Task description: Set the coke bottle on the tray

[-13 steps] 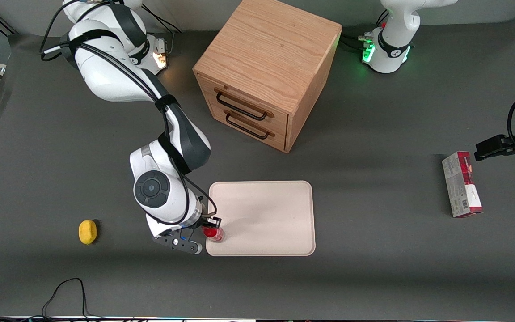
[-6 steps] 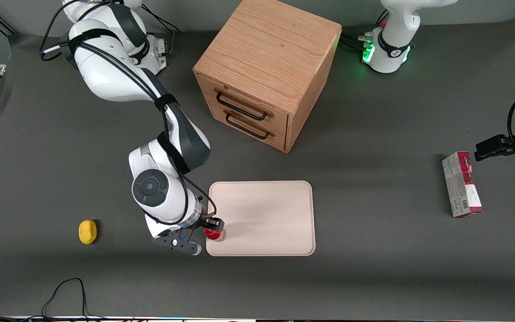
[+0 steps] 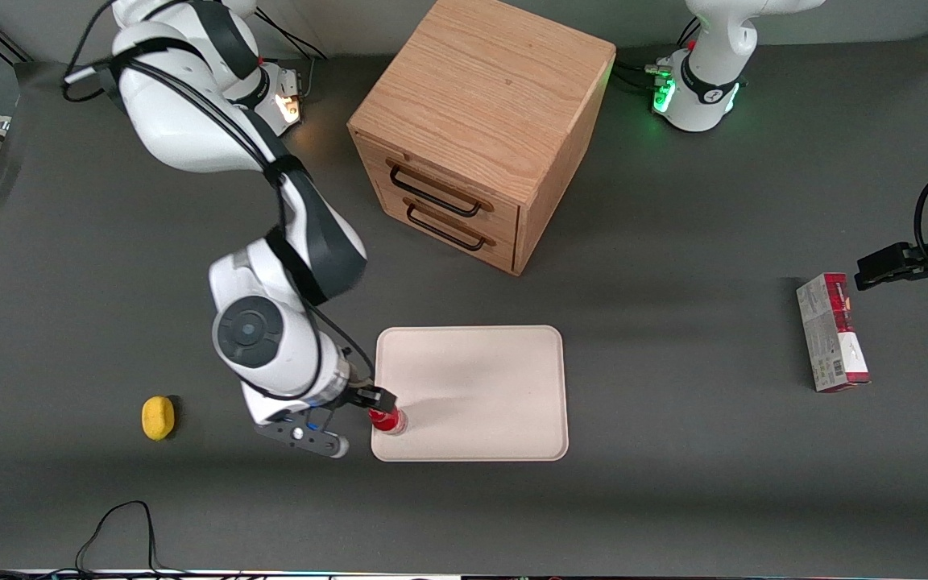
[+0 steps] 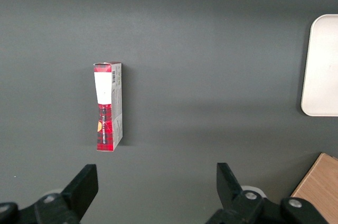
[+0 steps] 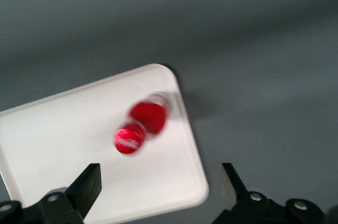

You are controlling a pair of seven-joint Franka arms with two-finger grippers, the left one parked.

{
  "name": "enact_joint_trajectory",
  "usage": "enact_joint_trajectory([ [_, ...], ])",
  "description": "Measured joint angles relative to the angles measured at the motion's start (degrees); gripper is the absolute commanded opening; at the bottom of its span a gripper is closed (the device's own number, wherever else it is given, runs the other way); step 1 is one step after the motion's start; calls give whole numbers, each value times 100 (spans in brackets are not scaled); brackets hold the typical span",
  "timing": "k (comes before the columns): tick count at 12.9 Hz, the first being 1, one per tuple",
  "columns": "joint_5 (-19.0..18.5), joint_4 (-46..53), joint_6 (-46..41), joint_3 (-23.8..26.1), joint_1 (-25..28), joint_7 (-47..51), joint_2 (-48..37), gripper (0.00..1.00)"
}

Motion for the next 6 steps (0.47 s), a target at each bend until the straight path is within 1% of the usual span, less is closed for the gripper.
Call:
enact_joint_trajectory([
  [1,0,-239,-205,0,-99,-236,-281,100],
  [3,31,-1368,-201,-7,-420,-978,-1182,100],
  [5,315,-2753,-90,-90,-899,-2132,-2306,100],
  [6,480,-3424,-72,-289,-1070,-2713,-2904,100],
])
